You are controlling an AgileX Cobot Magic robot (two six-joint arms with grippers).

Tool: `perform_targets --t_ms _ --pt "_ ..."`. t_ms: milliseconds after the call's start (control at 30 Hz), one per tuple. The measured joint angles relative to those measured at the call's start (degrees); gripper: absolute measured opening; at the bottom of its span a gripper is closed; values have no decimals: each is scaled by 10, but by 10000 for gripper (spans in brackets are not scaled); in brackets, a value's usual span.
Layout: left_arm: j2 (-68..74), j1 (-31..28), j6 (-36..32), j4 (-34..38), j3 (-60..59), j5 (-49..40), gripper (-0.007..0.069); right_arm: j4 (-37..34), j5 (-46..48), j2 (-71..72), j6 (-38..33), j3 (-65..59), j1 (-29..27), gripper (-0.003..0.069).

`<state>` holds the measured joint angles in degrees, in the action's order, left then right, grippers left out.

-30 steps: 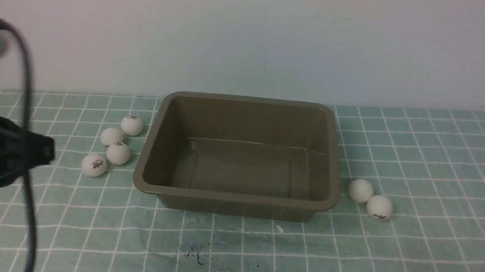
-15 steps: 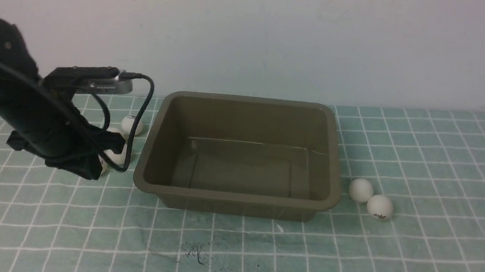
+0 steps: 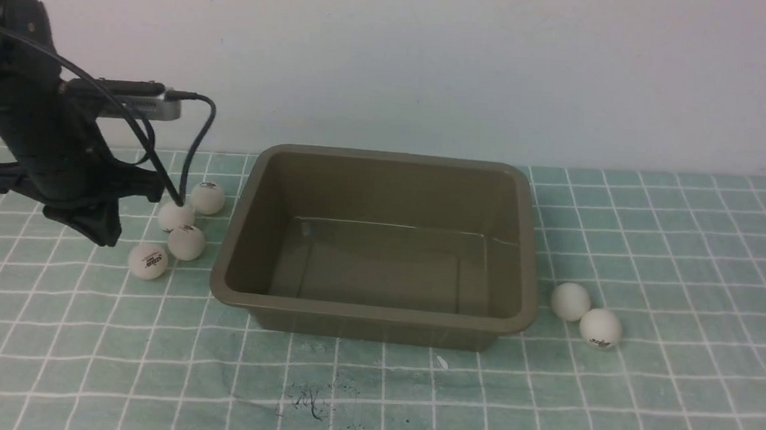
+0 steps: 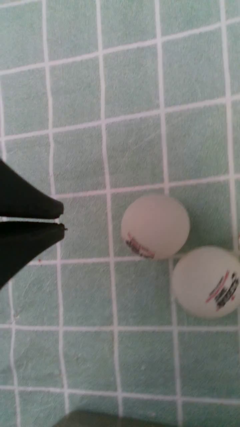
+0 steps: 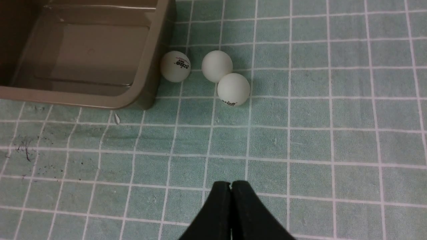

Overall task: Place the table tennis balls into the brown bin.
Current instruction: 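Reach for and grasp a ping pong ball on the table beside the basket, then drop the ball into the bin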

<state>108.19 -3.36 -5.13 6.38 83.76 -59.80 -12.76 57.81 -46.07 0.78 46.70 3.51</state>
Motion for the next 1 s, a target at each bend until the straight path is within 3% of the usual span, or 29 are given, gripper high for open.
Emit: perform_targets --t_ms 167,200,267,400,500,567,667,733,1000 --pt "26 -9 -58 41 0 18 73 0 -17 -2 0 -2 0 -10" --pt "42 -7 -91 67 0 31 151 0 -22 -2 0 -2 0 -10" --pt "48 -5 -102 75 0 38 190 0 -25 -2 0 -2 0 -10" --pt "79 -1 -114 61 0 113 449 0 -31 -2 0 -2 0 -10" --pt "96 -1 -114 54 0 136 528 0 -32 -2 0 -2 0 -10" --pt "106 -1 -114 52 0 141 542 0 -35 -2 0 -2 0 -10" --pt "122 -1 -113 52 0 142 501 1 -37 -10 0 1 0 -10" --pt "129 -1 -113 48 1 137 342 6 -25 -33 2 19 0 -10" --pt "70 1 -113 55 27 38 346 8 -2 -187 -24 71 37 44"
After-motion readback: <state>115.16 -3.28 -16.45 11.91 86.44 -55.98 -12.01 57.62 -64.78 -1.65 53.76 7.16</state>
